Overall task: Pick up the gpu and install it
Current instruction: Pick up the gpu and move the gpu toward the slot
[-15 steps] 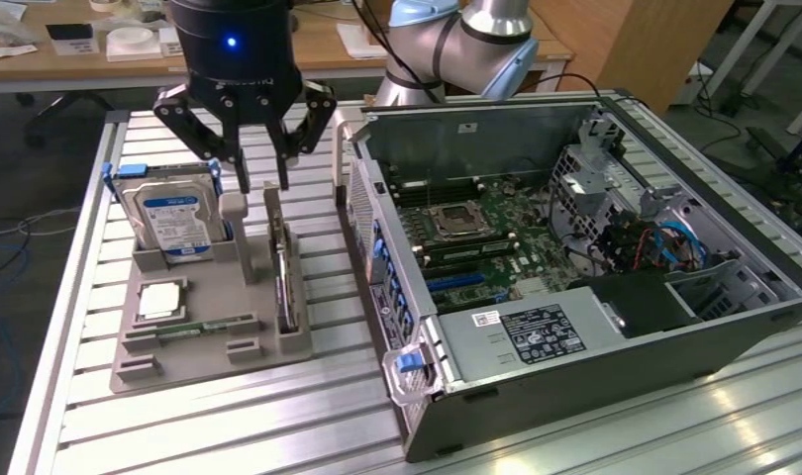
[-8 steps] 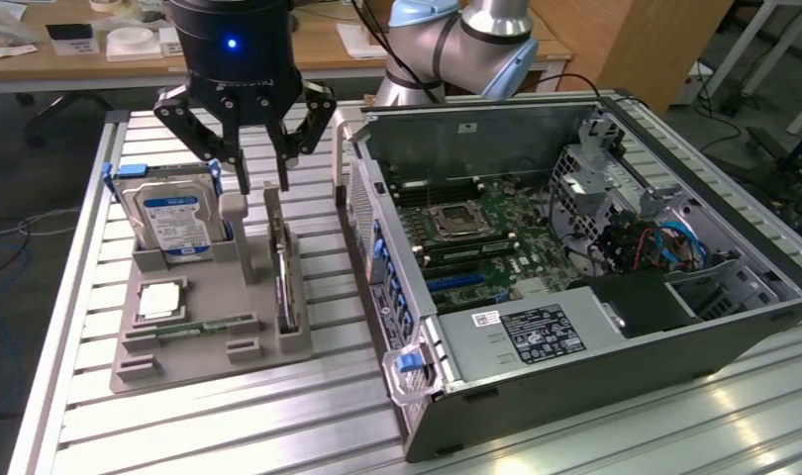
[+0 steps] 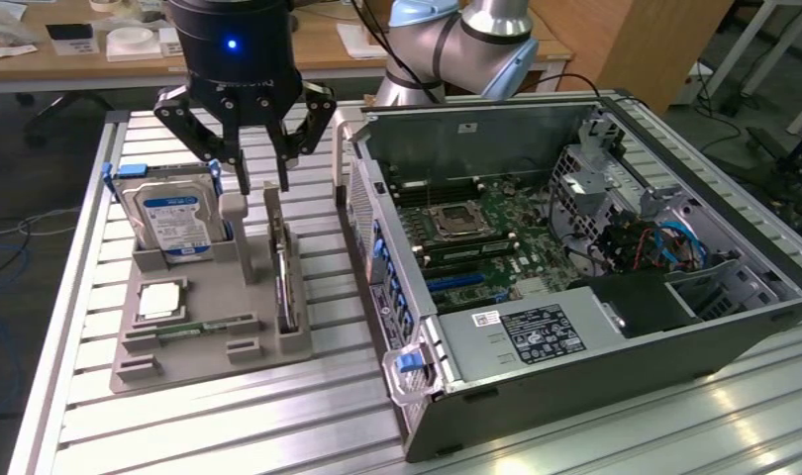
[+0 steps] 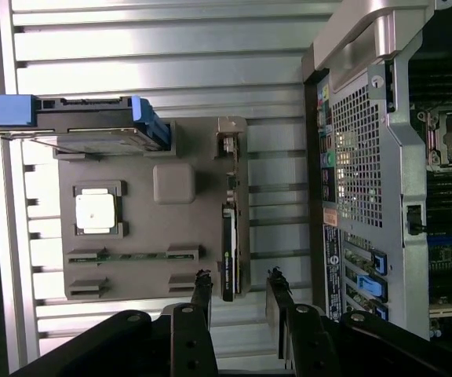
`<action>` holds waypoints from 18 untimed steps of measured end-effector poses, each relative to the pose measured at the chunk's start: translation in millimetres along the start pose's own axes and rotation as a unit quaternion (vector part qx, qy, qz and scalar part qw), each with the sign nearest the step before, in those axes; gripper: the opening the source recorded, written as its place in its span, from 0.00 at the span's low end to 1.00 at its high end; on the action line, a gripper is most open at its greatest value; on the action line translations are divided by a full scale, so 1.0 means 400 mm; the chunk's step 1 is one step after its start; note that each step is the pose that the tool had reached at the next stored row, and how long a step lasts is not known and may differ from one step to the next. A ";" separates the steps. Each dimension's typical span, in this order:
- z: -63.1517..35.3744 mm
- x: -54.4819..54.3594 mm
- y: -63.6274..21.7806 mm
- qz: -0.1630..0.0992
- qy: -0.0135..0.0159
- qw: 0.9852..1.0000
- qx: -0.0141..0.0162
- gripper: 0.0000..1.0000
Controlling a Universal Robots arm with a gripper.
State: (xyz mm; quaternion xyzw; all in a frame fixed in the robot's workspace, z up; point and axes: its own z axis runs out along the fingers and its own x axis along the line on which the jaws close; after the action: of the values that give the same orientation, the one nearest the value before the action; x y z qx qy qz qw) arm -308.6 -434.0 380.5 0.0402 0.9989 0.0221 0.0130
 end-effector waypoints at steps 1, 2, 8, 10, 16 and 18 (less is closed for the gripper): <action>0.000 0.000 0.000 0.000 0.000 1.000 0.000 0.42; 0.001 0.000 0.000 0.000 0.000 1.000 0.000 0.42; 0.008 0.000 0.000 0.000 0.000 1.000 0.000 0.42; 0.011 0.000 0.000 0.000 0.000 1.000 0.000 0.42; 0.021 0.000 -0.001 0.000 0.000 1.000 0.000 0.42; 0.021 0.001 -0.001 0.000 0.000 1.000 0.000 0.42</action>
State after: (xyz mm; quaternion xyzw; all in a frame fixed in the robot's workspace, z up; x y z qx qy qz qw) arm -308.6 -434.0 372.1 0.0402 0.9989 0.0221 0.0130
